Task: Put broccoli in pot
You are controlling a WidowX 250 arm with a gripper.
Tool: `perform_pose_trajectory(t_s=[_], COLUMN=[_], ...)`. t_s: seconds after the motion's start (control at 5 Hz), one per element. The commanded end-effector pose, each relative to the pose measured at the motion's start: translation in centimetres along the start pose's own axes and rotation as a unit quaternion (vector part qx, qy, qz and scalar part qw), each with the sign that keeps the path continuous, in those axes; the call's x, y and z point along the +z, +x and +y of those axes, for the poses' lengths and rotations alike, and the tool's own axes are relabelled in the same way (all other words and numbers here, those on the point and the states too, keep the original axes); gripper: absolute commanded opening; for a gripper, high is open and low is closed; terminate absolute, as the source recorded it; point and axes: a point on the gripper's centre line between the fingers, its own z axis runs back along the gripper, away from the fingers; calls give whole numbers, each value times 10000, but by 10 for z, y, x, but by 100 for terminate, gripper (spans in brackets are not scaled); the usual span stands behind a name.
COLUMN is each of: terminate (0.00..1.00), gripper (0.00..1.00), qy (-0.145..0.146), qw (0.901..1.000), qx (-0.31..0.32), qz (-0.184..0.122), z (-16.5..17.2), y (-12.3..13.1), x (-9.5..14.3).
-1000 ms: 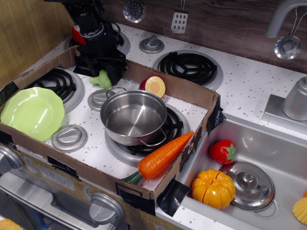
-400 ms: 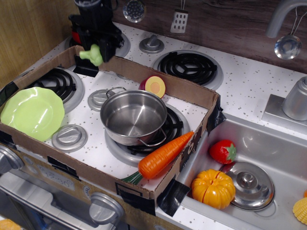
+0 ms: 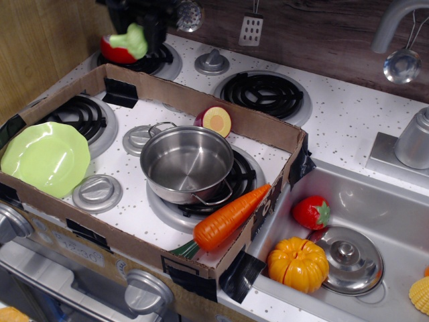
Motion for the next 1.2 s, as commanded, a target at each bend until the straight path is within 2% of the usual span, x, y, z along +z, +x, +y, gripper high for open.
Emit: perform_pose_trajectory(t_s=[0.0, 0.2, 0.6, 0.8, 1.0], terminate=[0, 0, 0, 0, 0], gripper=[0, 0, 0, 0, 0], qy=[-190, -489, -1286, -1345, -1482], qw=[9998, 9987, 9901, 9893, 9879], qx=[66, 83, 405, 523, 414], qz=[-74, 135, 379, 220, 198], z=[-43, -59, -97, -108, -106], y=[-5, -12, -45, -59, -59], x=[51, 49, 16, -2, -10])
